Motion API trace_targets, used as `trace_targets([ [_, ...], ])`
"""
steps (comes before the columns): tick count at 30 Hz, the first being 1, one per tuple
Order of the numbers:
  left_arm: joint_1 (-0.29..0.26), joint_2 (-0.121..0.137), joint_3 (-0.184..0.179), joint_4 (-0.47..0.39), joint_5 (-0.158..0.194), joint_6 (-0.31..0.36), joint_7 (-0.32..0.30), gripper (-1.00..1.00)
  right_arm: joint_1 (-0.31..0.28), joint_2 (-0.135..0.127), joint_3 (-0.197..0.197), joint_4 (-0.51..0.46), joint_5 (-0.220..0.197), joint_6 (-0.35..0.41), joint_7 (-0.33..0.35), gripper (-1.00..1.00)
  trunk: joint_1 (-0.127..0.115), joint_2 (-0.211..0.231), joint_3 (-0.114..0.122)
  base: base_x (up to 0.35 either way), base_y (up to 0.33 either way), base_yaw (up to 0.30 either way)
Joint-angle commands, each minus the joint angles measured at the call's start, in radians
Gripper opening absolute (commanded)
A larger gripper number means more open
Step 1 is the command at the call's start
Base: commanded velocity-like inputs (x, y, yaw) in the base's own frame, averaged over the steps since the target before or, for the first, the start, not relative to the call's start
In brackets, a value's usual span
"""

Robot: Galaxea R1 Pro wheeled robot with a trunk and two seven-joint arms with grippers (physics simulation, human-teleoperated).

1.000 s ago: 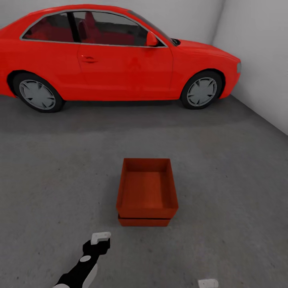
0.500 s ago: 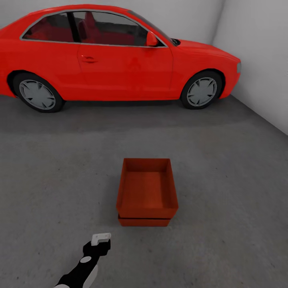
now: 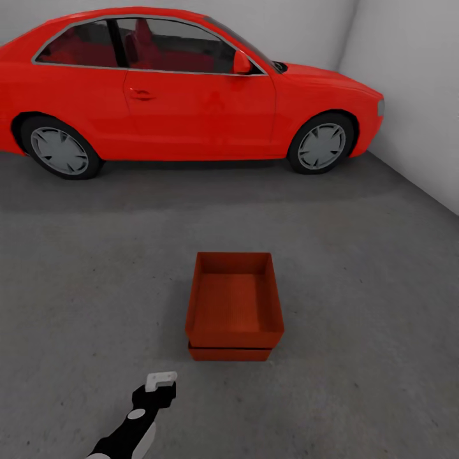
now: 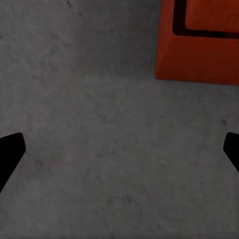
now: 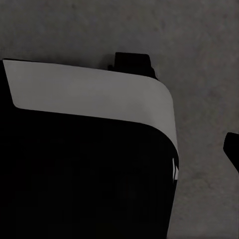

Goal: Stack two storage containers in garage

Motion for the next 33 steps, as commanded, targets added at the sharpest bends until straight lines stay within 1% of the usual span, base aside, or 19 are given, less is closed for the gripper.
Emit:
trace_targets([
  [1, -0.001, -0.001, 0.005, 0.001, -0.003, -0.004, 0.000, 1.00, -0.002, 0.000, 0.000, 0.005, 0.007, -0.007, -0.005, 1.00, 0.000, 0.000, -0.001, 0.000, 0.000, 0.000],
  [8, -0.001, -0.010, 0.005, 0.013, -0.003, -0.004, 0.000, 1.00, -0.002, 0.000, 0.000, 0.005, 0.007, -0.007, -0.005, 1.00, 0.000, 0.000, -0.001, 0.000, 0.000, 0.000],
  [17, -0.001, -0.004, 0.005, 0.014, -0.001, -0.004, -0.001, 1.00, -0.002, 0.000, 0.000, 0.005, 0.007, -0.007, -0.005, 1.00, 0.000, 0.000, -0.001, 0.000, 0.000, 0.000],
  [21, -0.001, -0.009, 0.005, 0.014, -0.001, -0.004, 0.000, 1.00, -0.002, 0.000, -0.001, 0.005, 0.007, -0.007, -0.005, 1.00, 0.000, 0.000, -0.001, 0.000, 0.000, 0.000],
  [33, -0.001, -0.011, 0.005, 0.014, -0.001, -0.004, 0.000, 1.00, -0.002, 0.000, -0.001, 0.005, 0.007, -0.007, -0.005, 1.00, 0.000, 0.000, -0.001, 0.000, 0.000, 0.000],
])
